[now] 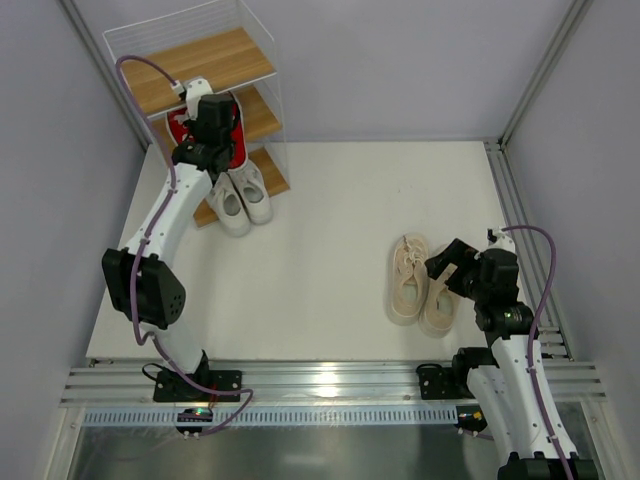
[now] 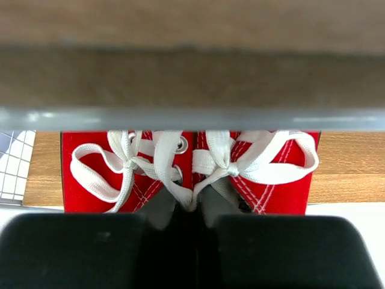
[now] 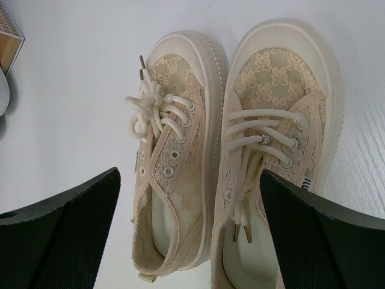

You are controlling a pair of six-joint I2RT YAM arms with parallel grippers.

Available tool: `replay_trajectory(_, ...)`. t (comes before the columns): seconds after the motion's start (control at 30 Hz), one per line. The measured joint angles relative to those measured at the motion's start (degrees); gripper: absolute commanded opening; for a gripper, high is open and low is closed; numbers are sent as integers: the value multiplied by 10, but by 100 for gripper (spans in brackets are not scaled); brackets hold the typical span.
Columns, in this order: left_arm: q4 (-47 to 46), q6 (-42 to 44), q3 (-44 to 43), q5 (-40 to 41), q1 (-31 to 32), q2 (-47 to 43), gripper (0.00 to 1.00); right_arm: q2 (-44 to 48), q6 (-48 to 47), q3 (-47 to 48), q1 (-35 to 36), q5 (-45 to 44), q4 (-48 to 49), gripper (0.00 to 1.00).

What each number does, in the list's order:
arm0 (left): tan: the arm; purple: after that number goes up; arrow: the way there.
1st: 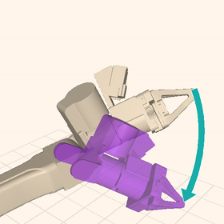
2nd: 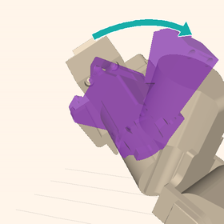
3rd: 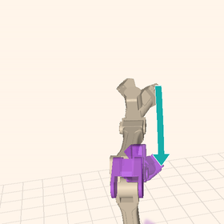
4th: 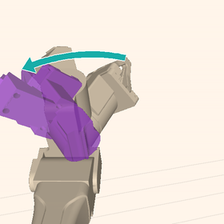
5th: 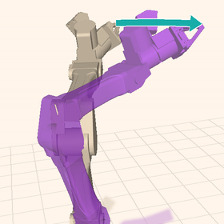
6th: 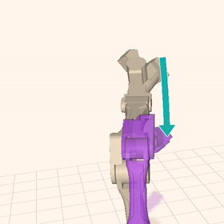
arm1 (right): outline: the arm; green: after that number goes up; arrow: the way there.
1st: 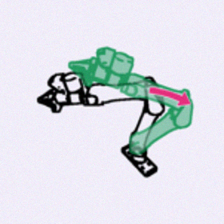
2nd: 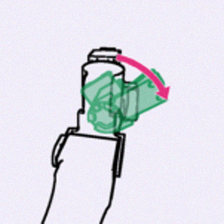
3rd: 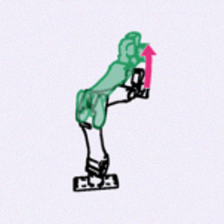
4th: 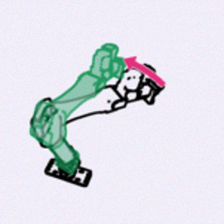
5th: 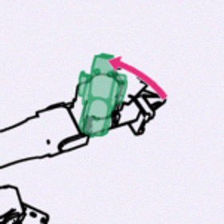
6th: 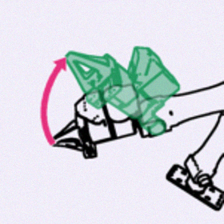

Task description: Place and organize the shoes onto the shoe shelf

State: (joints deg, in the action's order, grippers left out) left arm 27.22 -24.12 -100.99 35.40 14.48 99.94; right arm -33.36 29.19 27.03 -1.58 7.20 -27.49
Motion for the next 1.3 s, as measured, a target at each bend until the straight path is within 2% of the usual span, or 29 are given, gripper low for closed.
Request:
replay_trajectory(0.07,-5,-8,0,0,-1,0,27,0,0,0,0,0,0,97)
replay_trajectory(0.1,-12,-13,-1,-1,-2,0,42,0,0,0,0,0,0,97)
replay_trajectory(0.2,-26,-25,-5,0,-4,0,65,0,0,0,0,0,0,97)
replay_trajectory(0.3,-35,-34,-9,1,-5,0,74,0,-1,0,0,0,0,97)
replay_trajectory(0.6,-44,-47,-9,-6,-5,-20,89,4,-1,0,0,3,1,97)
replay_trajectory(0.83,-64,-55,-9,-7,-6,-64,91,5,0,0,0,5,5,97)
replay_trajectory(1.07,-56,-57,-8,-5,-3,-68,91,8,0,-5,0,9,10,97)
replay_trajectory(1.17,-56,-57,-3,2,14,-76,93,12,0,-6,0,10,11,97)
replay_trajectory(1.2,-56,-57,1,6,22,-80,99,13,0,-6,0,10,11,97)
replay_trajectory(1.3,-55,-58,19,13,54,-101,100,16,1,-7,0,11,13,97)
